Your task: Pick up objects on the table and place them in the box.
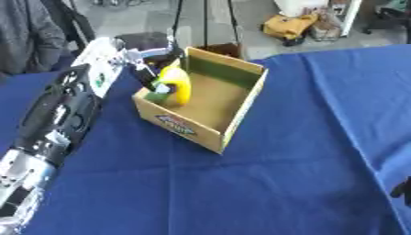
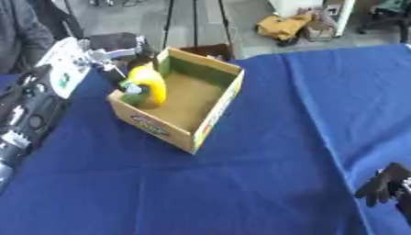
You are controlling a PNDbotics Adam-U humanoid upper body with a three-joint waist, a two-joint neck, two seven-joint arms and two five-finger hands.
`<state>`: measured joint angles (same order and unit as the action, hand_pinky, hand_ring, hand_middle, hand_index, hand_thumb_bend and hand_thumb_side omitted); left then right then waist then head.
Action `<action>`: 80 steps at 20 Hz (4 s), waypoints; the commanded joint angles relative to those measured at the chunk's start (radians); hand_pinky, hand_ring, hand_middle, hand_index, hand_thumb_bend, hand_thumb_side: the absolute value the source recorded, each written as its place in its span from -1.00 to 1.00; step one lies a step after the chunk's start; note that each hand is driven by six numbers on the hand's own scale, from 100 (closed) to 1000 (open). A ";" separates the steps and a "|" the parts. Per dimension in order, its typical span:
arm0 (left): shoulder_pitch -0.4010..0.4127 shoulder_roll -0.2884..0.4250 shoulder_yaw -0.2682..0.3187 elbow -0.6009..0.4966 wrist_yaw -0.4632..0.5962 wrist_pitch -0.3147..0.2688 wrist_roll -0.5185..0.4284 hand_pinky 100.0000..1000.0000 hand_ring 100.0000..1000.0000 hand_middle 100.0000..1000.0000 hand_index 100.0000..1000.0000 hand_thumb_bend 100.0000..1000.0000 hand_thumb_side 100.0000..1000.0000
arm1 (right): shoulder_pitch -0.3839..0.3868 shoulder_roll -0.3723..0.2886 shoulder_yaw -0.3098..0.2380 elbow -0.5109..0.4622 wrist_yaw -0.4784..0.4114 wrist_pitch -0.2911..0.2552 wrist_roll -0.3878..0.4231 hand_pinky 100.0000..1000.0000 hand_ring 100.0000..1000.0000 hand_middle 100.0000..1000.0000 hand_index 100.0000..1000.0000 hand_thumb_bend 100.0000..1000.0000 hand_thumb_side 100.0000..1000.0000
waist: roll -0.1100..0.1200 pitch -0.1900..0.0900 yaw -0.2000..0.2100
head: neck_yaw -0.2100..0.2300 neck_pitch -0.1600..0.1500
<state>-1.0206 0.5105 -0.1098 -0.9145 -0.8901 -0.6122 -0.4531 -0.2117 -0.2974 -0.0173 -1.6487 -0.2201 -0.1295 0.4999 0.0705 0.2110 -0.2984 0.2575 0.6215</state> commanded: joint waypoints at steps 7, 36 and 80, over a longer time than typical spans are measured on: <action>-0.004 -0.045 -0.008 0.048 -0.109 -0.020 0.044 -0.11 -0.53 -0.61 -0.16 -0.42 -0.92 | -0.021 -0.001 0.002 -0.012 0.008 -0.002 0.006 -0.07 -0.42 -0.62 -0.19 -1.00 0.54 | -0.005 0.001 -0.017 | 0.011 -0.023; 0.127 0.087 0.009 -0.267 0.413 0.127 0.283 0.24 0.06 0.02 0.33 -0.20 0.09 | -0.005 -0.004 -0.016 -0.009 0.002 -0.001 -0.008 -0.07 -0.43 -0.63 -0.20 -1.00 0.52 | -0.018 -0.022 0.056 | -0.027 -0.026; 0.766 -0.050 0.197 -0.848 0.848 0.419 0.118 0.25 0.02 0.00 0.31 -1.00 0.50 | 0.043 0.009 -0.049 -0.016 -0.023 0.015 -0.061 -0.07 -0.40 -0.52 -0.15 -1.00 0.56 | -0.063 -0.050 0.203 | -0.049 0.085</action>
<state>-0.2467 0.4482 0.0836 -1.7408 -0.0392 -0.1918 -0.3315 -0.1654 -0.2764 -0.0583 -1.6469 -0.2383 -0.1132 0.4439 0.0090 0.1765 -0.0965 0.2047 0.6974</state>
